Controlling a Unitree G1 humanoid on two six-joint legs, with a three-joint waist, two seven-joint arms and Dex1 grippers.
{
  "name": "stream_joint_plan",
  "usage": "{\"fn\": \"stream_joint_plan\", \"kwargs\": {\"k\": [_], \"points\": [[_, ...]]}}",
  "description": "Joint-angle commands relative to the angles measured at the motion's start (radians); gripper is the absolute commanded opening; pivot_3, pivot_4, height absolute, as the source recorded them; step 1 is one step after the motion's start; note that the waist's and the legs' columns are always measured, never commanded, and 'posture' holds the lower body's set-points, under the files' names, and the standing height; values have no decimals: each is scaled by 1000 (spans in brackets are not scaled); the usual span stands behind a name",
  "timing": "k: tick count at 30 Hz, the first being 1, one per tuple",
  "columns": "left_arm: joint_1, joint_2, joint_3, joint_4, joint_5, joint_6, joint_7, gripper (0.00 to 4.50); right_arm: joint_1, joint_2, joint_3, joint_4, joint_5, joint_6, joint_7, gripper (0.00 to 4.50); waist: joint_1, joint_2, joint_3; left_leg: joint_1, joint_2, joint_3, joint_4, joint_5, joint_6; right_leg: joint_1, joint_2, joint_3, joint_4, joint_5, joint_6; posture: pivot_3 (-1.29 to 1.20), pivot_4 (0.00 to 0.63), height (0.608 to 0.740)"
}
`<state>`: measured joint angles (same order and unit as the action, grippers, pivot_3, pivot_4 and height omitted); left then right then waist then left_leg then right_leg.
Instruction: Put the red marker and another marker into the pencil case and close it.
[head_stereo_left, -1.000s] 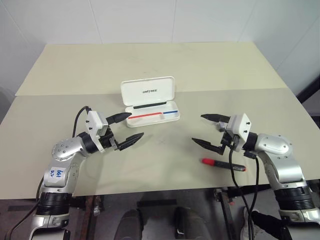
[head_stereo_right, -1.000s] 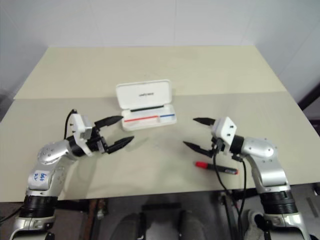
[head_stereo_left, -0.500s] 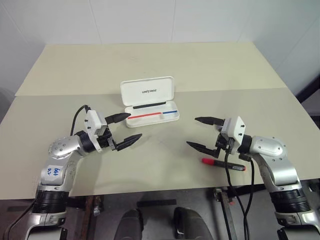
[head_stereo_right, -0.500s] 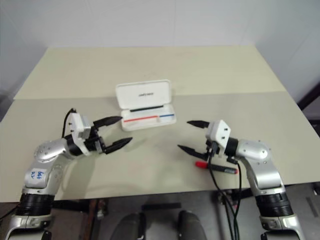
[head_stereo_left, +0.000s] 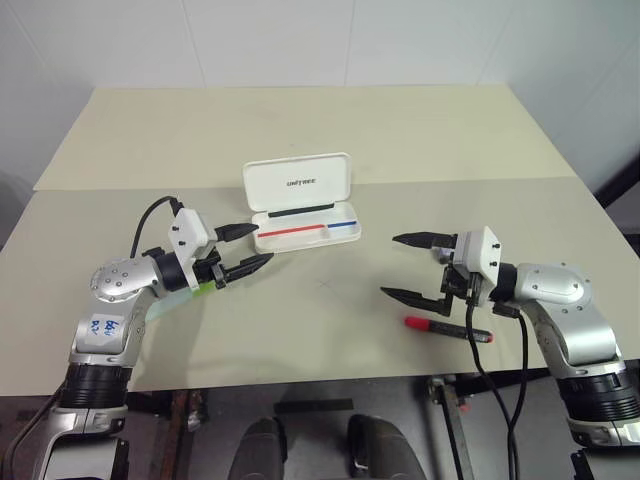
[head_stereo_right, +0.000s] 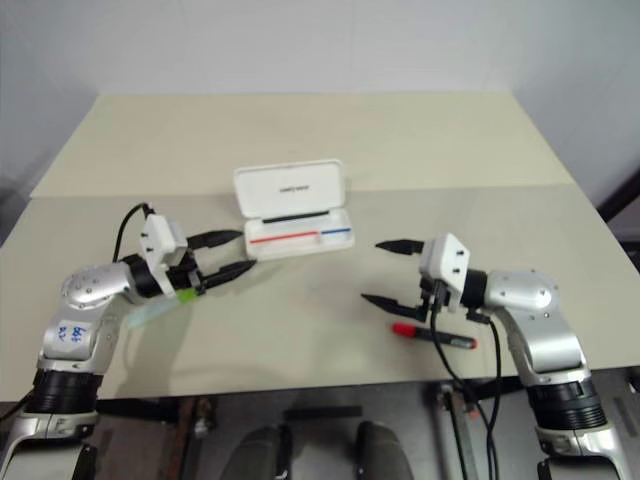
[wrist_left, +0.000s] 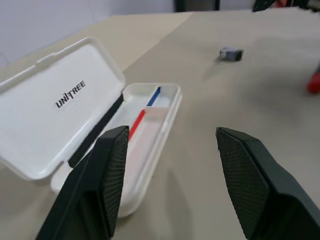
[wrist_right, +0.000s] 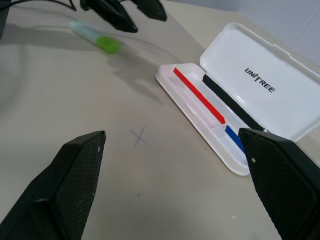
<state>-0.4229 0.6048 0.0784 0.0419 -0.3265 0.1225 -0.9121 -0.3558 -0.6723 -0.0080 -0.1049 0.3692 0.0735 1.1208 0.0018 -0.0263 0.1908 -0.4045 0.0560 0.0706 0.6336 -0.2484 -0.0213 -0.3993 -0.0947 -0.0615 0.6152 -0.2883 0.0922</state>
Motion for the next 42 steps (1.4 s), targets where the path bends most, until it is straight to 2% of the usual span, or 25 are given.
{"fn": "stream_joint_plan", "kwargs": {"k": [1,5,9,14,24,39,42], "points": [[-76,12,-38,25,49,7,4,2903,-34,-27,-43,-3,32,4,13,4500,0,0,0,0,0,0,0,0,0,0,0,0,0,0,0,0,150,740],[-121,21,-56,96,82,8,-7,2903,-55,-29,-38,-33,54,42,4,4500,-1,0,0,0,0,0,0,0,0,0,0,0,0,0,0,0,150,740],[-178,27,-125,224,128,24,-74,2903,-91,-38,-50,-148,117,145,-29,4500,-2,0,0,0,1,1,0,0,0,-2,1,1,0,0,0,0,150,740],[-235,16,-163,353,162,-29,-124,2903,-37,-59,-88,-209,128,189,-61,4500,9,0,0,-2,0,1,0,0,0,-3,1,0,1,0,0,0,150,740],[-341,-26,-195,530,220,-124,-170,2903,111,-119,-146,-238,122,180,-45,4500,24,0,0,-3,0,2,2,0,0,-3,1,1,2,0,0,0,150,740],[-466,-66,-275,735,339,-94,-184,2903,128,-90,-148,-281,118,171,-120,4500,21,0,0,-2,0,2,6,0,0,-3,1,1,5,0,0,0,150,740],[-481,-79,-282,753,355,-105,-183,2046,127,-91,-146,-283,118,169,-126,4500,21,0,0,-2,0,1,7,0,1,-3,1,1,5,0,0,0,150,740]]}}
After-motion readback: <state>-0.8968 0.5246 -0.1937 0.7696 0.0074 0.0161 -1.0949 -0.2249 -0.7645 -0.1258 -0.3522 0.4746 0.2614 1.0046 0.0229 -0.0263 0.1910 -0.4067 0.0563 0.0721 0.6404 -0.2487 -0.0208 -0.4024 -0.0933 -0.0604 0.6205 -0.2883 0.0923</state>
